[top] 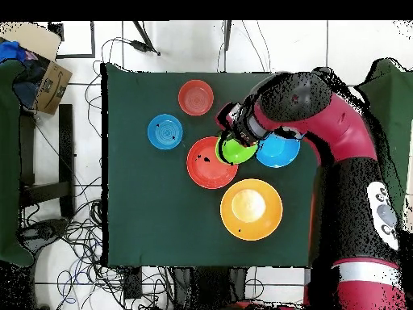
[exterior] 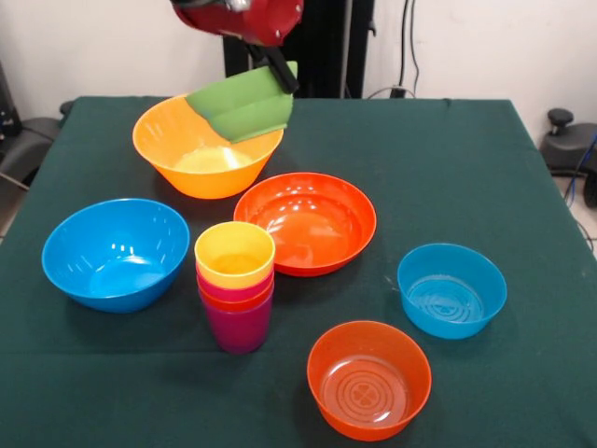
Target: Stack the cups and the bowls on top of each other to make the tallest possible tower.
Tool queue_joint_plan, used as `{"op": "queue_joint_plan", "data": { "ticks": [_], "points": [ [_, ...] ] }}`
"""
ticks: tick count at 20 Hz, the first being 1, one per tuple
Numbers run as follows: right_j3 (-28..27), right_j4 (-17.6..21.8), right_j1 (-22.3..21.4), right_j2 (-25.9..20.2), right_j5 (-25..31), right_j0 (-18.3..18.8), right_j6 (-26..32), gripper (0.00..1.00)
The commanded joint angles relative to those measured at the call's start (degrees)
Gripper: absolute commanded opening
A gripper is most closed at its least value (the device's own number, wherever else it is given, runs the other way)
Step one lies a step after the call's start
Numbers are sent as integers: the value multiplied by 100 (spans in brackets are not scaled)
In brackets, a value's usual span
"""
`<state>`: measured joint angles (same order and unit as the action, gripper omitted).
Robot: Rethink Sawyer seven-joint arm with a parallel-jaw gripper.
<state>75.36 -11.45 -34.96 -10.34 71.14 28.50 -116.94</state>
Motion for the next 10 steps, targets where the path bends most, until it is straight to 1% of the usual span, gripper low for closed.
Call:
{"op": "queue_joint_plan", "data": {
  "ticks": [1, 2, 3, 7, 10],
  "points": [
    [-195, -103, 771, -48, 133, -286, -1188, 0],
    [-153, -279, 799, -101, 256, -270, -1303, 0],
    [-139, -343, 801, -114, 293, -268, -1336, 0],
    [-305, -370, 838, -14, 388, -298, -1338, 0],
    [-134, -364, 727, 76, 263, -279, -1203, 0]
  ]
}}
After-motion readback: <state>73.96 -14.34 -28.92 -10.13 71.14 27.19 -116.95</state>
